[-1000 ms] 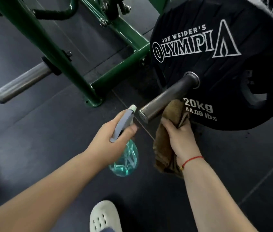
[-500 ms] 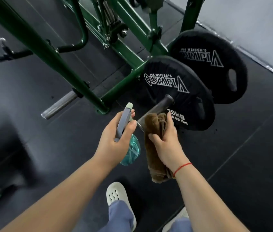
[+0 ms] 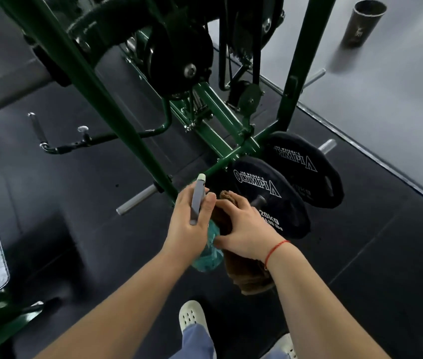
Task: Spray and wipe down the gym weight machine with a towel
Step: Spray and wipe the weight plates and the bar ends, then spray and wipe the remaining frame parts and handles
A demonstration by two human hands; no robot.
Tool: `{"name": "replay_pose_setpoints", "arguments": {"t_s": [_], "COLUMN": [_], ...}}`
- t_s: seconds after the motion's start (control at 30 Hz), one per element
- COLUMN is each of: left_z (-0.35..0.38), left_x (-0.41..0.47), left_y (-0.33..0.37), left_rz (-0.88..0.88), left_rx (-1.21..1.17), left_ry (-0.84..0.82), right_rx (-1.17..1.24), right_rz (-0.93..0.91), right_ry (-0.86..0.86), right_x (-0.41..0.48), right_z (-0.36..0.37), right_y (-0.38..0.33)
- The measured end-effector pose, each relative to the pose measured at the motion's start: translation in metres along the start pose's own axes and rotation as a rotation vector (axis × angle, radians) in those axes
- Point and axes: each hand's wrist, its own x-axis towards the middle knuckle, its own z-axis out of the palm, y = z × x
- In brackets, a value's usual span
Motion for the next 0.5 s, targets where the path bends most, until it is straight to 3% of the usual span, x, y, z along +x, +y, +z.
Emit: {"name": "replay_pose_setpoints", "arguments": {"t_s": [0.17,0.5], "left_z": [-0.038,-0.116], "left_x": [-0.008,-0.01], "left_y": [0.056,0.139], "left_rz": [-0.011,0.101], "left_rx": [0.015,0.031], "left_ry": [-0.05,-0.073], "right_rx": [-0.119,-0.416], "right_rz": [-0.024,-0.054], "right_ry": [-0.065,0.047], "right_x": [-0.017,-0.029], "right_z": [-0.028,-0.051], "right_y": [-0.049,-0.158]}}
